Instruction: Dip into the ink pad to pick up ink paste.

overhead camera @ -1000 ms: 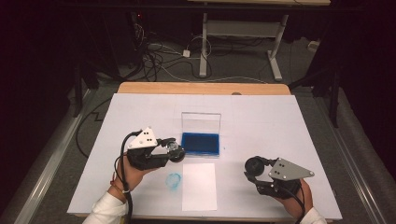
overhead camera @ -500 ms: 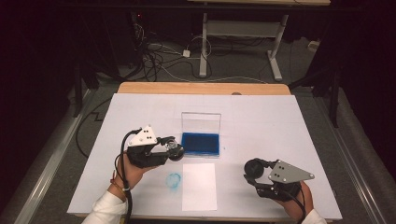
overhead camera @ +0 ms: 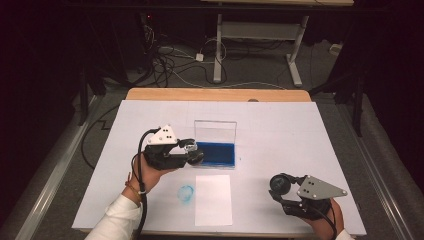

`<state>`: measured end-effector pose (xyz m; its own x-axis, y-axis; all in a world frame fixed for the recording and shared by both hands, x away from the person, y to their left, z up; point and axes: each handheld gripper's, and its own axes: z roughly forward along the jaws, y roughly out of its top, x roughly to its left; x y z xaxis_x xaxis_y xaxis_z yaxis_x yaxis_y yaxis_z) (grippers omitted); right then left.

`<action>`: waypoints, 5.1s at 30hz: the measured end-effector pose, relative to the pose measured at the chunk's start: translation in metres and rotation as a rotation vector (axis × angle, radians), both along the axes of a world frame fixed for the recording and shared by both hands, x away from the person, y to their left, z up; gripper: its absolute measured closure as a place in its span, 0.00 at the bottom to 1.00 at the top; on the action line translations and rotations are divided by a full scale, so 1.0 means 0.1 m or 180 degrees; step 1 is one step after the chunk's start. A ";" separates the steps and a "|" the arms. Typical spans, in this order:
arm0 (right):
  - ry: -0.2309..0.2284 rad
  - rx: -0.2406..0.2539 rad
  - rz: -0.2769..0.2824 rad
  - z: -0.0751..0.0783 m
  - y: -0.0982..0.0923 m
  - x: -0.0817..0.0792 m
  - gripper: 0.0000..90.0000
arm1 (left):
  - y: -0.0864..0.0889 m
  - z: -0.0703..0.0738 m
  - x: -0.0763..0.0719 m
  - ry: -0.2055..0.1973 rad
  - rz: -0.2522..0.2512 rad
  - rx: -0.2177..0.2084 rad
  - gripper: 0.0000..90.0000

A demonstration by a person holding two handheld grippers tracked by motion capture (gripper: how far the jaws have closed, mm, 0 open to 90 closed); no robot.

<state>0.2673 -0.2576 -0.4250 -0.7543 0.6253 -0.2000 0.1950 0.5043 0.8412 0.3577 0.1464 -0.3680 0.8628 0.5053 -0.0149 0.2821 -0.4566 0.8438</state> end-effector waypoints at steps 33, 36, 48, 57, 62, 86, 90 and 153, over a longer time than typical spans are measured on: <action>0.0099 -0.0078 0.0067 -0.08 0.06 0.02 0.43 | -0.44 0.03 0.52 0.0322 -0.0066 0.0454 0.60; 0.0109 -0.0104 0.0079 -0.09 0.07 0.03 0.43 | -0.48 -0.04 0.57 0.0376 -0.0085 0.0456 0.60; 0.0118 -0.0133 0.0114 -0.10 0.08 0.02 0.43 | -0.55 -0.33 0.70 0.0507 0.0001 0.0557 0.60; 0.0120 -0.0152 0.0114 -0.11 0.07 0.02 0.43 | -0.55 -0.45 0.74 0.0528 0.0038 0.0589 0.60; 0.0122 -0.0160 0.0126 -0.11 0.08 0.02 0.43 | -0.55 -0.51 0.76 0.0514 0.0067 0.0637 0.60; 0.0131 -0.0195 0.0175 -0.12 0.09 0.01 0.43 | -0.52 -0.60 0.80 0.0617 0.0147 0.0610 0.60; 0.0138 -0.0200 0.0178 -0.13 0.10 0.02 0.43 | -0.51 -0.60 0.80 0.0619 0.0164 0.0625 0.60; 0.0138 -0.0217 0.0149 -0.12 0.08 0.01 0.43 | -0.52 -0.64 0.73 0.0620 0.0266 0.0531 0.60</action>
<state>0.2680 -0.2496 -0.4374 -0.7912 0.5753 -0.2074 0.2053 0.5694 0.7960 0.4305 0.0944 -0.4316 0.8070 0.5842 -0.0870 0.4743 -0.5531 0.6849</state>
